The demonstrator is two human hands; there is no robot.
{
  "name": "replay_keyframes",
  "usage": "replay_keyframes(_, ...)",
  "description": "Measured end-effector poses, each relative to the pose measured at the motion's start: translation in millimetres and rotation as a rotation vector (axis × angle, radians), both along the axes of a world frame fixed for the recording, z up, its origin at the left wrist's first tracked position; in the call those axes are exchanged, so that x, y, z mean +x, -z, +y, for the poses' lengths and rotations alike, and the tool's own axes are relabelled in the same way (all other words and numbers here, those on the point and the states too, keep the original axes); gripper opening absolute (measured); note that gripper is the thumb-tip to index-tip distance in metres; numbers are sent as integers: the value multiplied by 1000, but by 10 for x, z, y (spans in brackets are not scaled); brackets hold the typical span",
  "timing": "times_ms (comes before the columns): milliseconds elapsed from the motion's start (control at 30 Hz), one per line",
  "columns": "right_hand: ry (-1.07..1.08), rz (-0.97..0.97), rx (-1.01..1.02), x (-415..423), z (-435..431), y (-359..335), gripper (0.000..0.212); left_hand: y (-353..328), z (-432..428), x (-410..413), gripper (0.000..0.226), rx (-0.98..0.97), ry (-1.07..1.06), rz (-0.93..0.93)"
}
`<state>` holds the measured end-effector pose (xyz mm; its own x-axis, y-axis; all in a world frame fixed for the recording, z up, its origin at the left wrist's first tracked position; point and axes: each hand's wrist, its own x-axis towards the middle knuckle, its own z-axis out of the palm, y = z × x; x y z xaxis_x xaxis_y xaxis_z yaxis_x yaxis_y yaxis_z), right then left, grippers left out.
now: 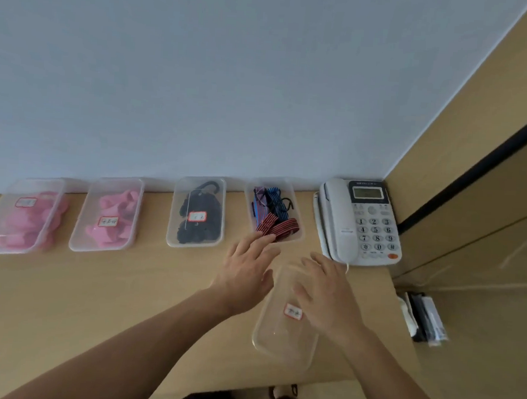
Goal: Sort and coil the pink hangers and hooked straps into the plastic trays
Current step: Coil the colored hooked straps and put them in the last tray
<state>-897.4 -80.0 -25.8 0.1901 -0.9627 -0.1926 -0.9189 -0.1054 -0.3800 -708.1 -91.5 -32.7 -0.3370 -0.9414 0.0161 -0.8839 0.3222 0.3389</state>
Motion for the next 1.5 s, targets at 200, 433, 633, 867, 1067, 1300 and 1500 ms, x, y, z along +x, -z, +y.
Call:
replay_keyframes(200,209,135,68,91,453,152,53,99,283,65,47,129,97,-97)
replay_keyframes(433,455,249,120,181,619,321,67,138,379,1,45,431,-53,2)
replay_keyframes(633,612,140,200,303,548,375,70,139,405,-91,39,544,-101,36)
replay_keyframes(867,806,-243,260,277,511,395,56,141,368,-30,36,591,-215,185)
replay_keyframes(1067,779,-544,81,333,485,291,21,139,367,-23,55,693,-319,408)
replay_keyframes(1300,651,-724,6,300,248,-18,32,-40,148,23,33,517,-464,568)
replay_keyframes(1500,545,-705,-46,310,-306,-194,40,-257,-292,73,13,336,-553,630)
